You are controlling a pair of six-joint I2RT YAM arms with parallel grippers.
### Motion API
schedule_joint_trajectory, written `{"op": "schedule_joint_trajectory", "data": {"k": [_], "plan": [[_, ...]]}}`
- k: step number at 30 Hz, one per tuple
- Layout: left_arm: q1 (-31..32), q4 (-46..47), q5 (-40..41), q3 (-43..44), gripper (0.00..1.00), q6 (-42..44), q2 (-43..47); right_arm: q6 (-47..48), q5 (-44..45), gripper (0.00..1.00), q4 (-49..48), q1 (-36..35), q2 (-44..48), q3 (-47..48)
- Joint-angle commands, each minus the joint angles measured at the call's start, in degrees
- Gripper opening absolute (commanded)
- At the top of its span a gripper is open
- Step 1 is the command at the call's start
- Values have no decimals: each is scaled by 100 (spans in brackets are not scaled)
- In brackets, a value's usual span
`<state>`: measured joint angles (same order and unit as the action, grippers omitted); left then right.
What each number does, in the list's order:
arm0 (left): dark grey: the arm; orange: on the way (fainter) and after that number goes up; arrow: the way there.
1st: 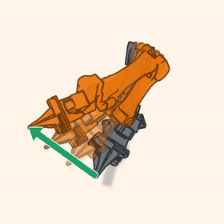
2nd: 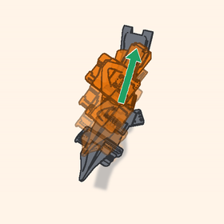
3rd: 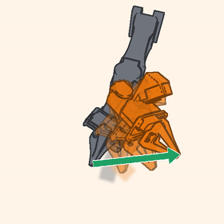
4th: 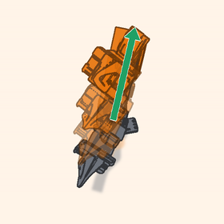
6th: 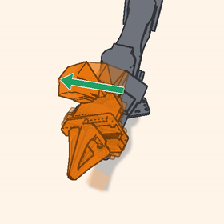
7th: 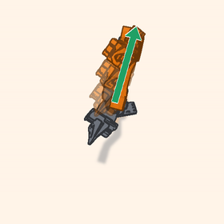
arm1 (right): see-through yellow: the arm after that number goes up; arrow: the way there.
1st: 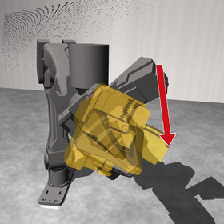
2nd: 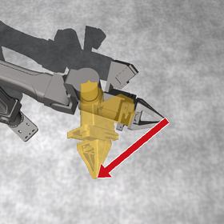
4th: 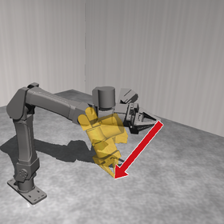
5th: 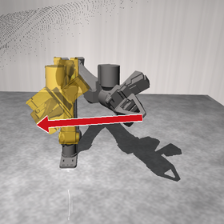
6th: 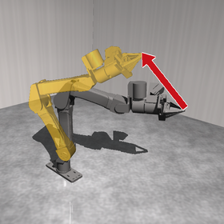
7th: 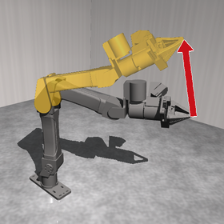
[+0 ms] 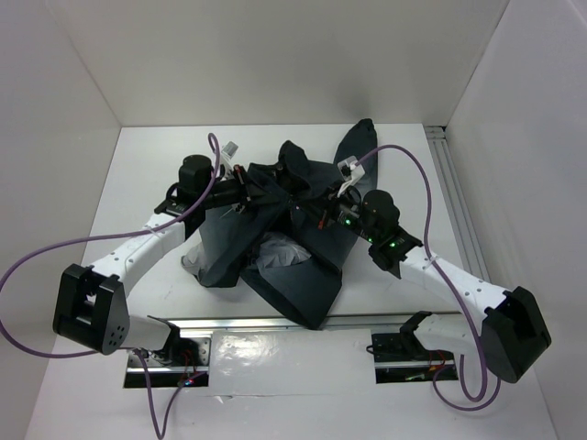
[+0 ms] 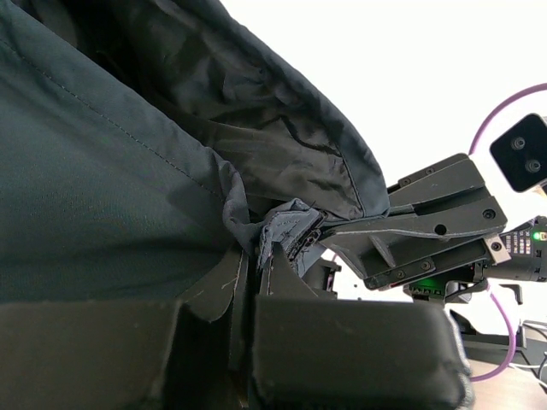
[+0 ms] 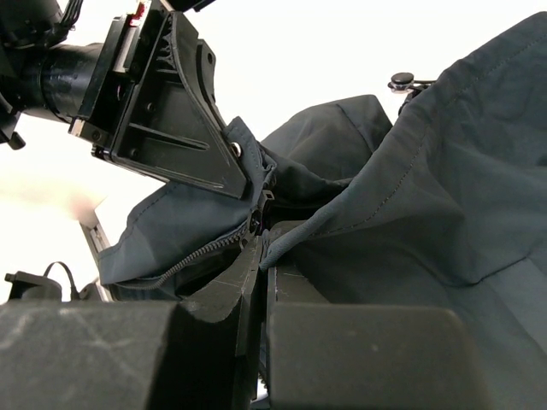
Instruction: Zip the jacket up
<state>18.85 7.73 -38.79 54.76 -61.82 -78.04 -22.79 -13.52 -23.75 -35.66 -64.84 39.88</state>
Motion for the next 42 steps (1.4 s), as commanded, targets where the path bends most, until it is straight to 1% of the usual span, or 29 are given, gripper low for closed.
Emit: {"op": "schedule_joint_trajectory", "data": {"k": [1, 19, 24, 38, 42], "plan": [[31, 168, -226, 166, 0, -49, -9, 143, 174, 0, -86, -55, 173, 310], [31, 54, -68, 166, 0, -49, -9, 196, 60, 0, 19, -55, 279, 363], [31, 115, -252, 228, 0, -49, -115, 196, 121, 0, 19, -55, 279, 311], [31, 124, -358, 228, 0, -111, -62, 196, 349, 0, -86, -55, 173, 257], [31, 177, -463, 175, 0, -312, -62, 196, 472, 0, -138, -55, 173, 257]]}}
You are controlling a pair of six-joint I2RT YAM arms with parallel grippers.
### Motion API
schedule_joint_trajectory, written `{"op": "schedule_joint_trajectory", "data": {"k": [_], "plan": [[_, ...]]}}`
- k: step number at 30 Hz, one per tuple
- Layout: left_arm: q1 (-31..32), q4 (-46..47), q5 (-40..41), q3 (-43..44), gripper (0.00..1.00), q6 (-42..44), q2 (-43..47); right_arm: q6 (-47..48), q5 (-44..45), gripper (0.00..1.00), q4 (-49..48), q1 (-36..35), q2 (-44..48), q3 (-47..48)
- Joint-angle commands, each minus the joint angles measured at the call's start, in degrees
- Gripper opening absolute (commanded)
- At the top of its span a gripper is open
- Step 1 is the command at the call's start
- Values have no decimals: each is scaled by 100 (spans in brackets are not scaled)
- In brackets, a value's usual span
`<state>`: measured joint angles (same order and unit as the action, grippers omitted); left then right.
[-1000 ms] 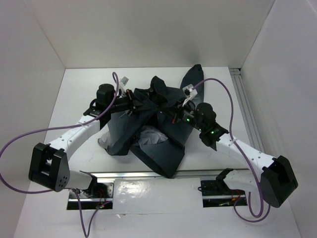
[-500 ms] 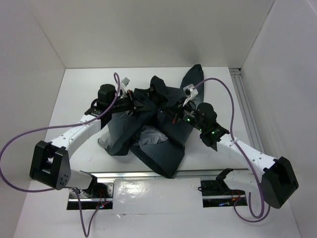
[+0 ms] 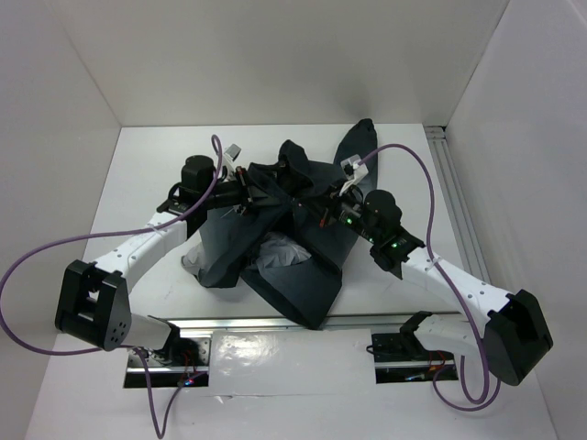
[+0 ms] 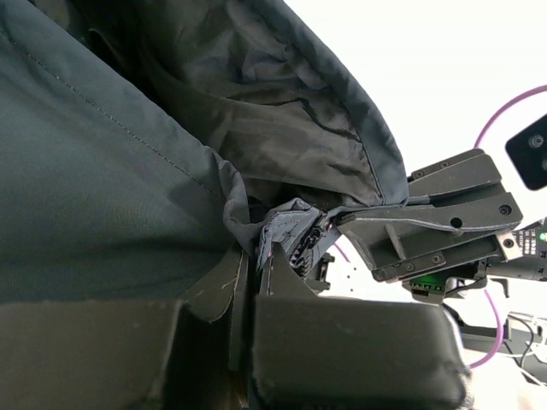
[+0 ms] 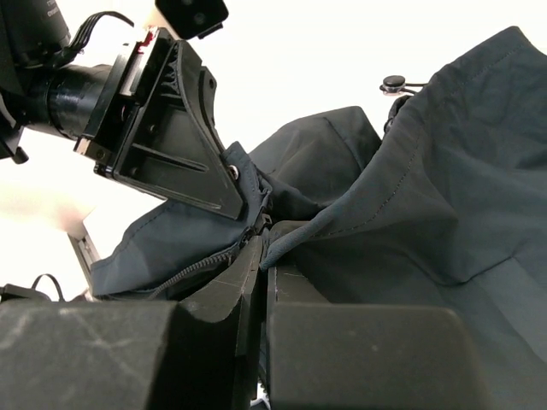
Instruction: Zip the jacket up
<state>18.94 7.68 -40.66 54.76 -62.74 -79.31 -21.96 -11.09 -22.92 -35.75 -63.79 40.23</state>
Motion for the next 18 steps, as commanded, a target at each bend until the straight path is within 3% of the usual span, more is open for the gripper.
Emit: {"op": "schedule_joint_trajectory", "data": {"k": [1, 18], "plan": [[22, 233, -275, 175, 0, -221, 65, 113, 230, 0, -222, -46, 68, 170], [250, 284, 199, -34, 0, -546, 284, 60, 854, 0, -705, -205, 68, 11]]}}
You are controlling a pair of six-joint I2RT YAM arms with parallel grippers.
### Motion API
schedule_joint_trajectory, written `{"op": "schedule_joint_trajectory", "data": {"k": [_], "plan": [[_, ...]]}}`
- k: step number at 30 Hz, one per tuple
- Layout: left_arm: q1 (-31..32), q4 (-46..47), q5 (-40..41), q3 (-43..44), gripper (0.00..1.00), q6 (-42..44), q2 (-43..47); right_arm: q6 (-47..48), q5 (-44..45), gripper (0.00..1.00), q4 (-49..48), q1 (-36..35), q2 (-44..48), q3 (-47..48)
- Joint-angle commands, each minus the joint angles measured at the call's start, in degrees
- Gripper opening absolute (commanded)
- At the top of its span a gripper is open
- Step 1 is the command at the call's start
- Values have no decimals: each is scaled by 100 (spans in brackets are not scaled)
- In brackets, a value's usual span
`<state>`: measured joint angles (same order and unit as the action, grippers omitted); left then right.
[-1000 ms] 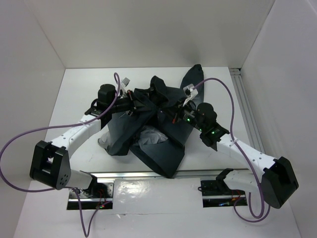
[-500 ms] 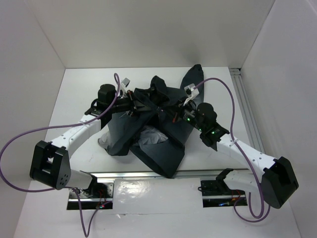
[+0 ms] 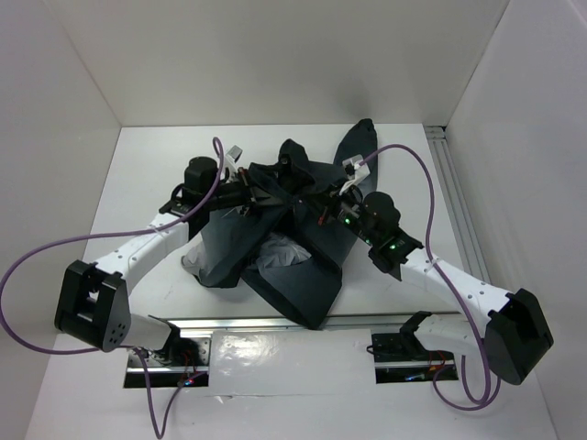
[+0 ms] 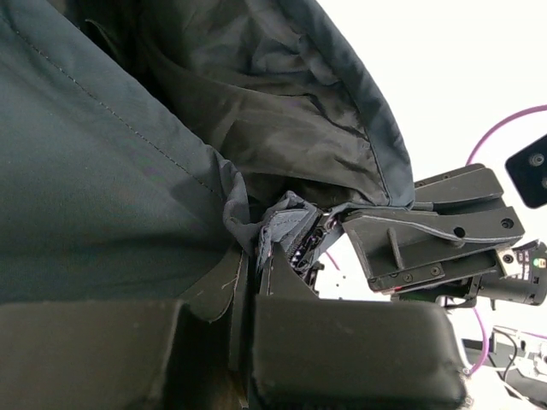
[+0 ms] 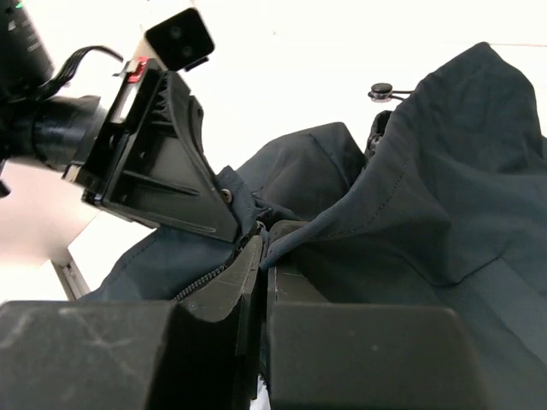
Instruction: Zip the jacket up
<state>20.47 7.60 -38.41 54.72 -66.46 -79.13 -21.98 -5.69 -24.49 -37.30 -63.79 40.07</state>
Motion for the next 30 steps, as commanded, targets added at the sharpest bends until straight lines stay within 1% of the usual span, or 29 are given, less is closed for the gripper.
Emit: {"op": "schedule_joint_trajectory", "data": {"k": [1, 3, 10, 13, 15, 22, 26, 28, 30], "plan": [[98, 373, 35, -92, 0, -288, 336, 62, 402, 0, -548, -49, 68, 27], [98, 593, 97, -233, 0, -342, 415, 62, 551, 0, -618, -49, 68, 27], [150, 875, 150, -497, 0, -544, 539, 9, 991, 0, -724, -49, 68, 27], [203, 875, 150, -497, 0, -544, 487, 9, 991, 0, -829, -49, 68, 27], [203, 963, 150, -559, 0, -544, 487, 9, 808, 0, -829, -102, 16, 88], [203, 1139, 264, -620, 0, -544, 547, 9, 868, 0, -829, -365, -160, 141], [203, 1218, 264, -725, 0, -544, 618, 9, 1184, 0, -760, -366, -160, 194], [203, 1288, 395, -779, 0, -474, 785, 9, 1447, 0, -628, -366, -99, 246], [203, 1166, 615, -779, 0, -272, 960, 71, 1527, 0, -566, -366, -28, 317]]}}
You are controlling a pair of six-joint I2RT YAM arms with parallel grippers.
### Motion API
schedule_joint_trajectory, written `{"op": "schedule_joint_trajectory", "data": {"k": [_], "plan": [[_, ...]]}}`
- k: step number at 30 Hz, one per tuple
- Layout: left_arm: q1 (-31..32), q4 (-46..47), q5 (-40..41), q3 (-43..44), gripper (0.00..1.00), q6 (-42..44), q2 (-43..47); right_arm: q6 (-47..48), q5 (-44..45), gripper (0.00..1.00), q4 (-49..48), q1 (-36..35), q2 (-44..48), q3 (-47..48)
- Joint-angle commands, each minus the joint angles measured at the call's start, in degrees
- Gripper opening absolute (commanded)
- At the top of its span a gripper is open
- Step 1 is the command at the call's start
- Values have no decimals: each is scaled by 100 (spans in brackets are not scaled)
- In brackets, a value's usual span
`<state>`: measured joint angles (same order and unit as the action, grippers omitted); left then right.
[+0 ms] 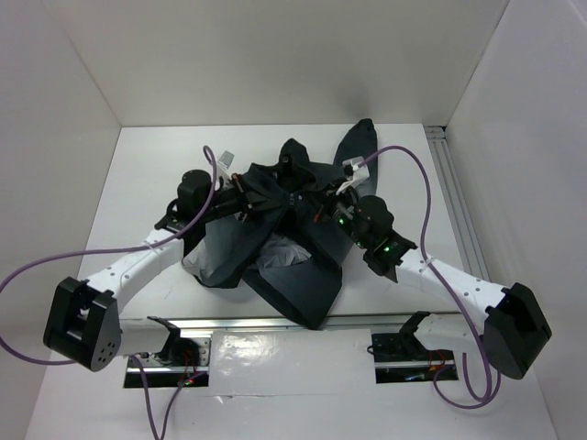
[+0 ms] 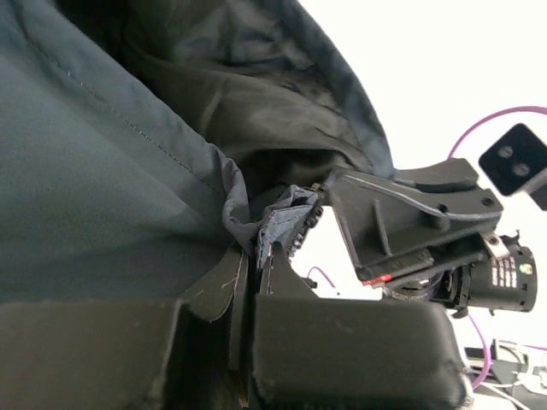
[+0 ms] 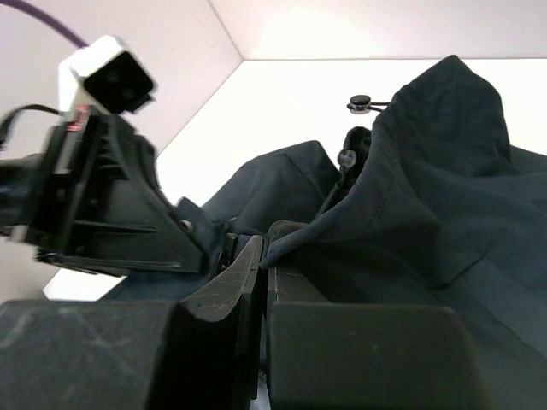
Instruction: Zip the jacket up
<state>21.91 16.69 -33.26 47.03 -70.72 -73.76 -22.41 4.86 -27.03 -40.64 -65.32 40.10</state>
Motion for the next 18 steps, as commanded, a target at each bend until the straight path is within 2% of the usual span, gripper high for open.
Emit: {"op": "schedule_joint_trajectory", "data": {"k": [1, 6, 7, 9, 10, 11, 13, 15, 18], "plan": [[59, 160, 100, -9, 0, 381, 484, 184, 472, 0, -312, -31, 186, 315], [59, -787, -137, 772, 1, 1173, 266, 413, -493, 0, 40, -31, 46, 596], [59, -868, -137, 912, 14, 1357, 265, 413, -643, 0, 109, -31, 46, 665], [59, -1000, -199, 966, 30, 1516, 213, 413, -811, 0, 110, -31, 46, 666], [59, -1053, -199, 1036, 43, 1587, 213, 413, -881, 0, 162, -31, 46, 666], [59, -1106, -199, 1037, 67, 1727, 213, 413, -882, 0, 163, -31, 46, 666], [59, -1106, -295, 1107, 84, 1877, 151, 361, -882, 0, 232, -31, 98, 613], [59, -1159, -488, 1300, 93, 2053, -42, 413, -935, 0, 311, -31, 98, 613], [59, -766, -831, 1300, 93, 2053, -217, 413, -996, 0, 382, -31, 151, 613]]}}
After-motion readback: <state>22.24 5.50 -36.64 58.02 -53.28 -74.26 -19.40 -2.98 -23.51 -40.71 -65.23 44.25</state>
